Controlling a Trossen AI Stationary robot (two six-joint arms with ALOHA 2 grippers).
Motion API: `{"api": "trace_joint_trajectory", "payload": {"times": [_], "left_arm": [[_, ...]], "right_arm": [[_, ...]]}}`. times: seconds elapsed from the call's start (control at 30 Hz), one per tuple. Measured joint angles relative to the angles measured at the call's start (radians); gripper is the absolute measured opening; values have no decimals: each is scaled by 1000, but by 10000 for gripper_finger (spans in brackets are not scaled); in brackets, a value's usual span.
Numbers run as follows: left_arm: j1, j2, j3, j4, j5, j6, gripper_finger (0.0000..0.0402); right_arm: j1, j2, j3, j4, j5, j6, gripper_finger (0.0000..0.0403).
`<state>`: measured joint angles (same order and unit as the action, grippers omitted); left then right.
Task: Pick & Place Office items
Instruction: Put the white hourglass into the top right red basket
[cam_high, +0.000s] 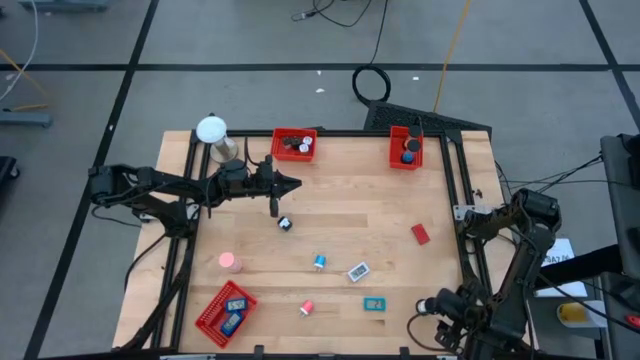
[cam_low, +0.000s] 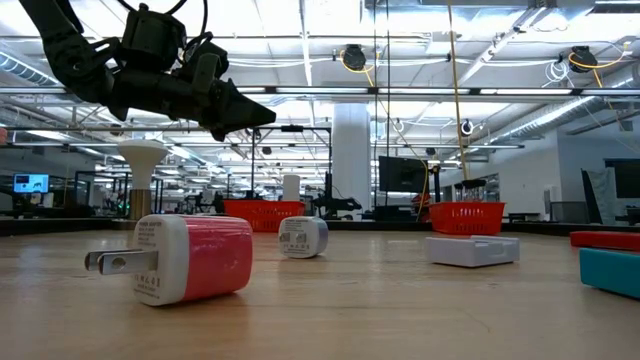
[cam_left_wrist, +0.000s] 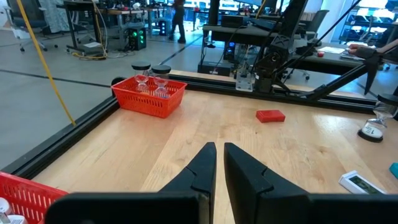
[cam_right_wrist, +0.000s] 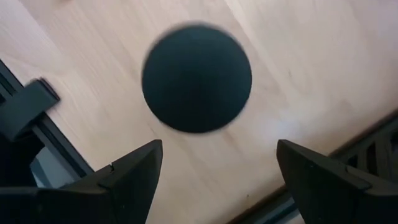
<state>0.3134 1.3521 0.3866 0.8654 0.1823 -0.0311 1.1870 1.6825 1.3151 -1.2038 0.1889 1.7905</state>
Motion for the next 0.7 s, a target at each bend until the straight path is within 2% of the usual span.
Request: {"api": "trace_joint_trajectory", "payload": {"times": [0.4,0.57,0.7], "left_arm": [[0,0,0,0,0,0,31],[0,0,0,0,0,0,31],[0,0,0,0,0,0,31]], "right_arm": [[-2,0,-6,8,87,-73,311],[-18,0,-70,47,96,-136,311],[-34,0,-129,146,97,-194,305]]}}
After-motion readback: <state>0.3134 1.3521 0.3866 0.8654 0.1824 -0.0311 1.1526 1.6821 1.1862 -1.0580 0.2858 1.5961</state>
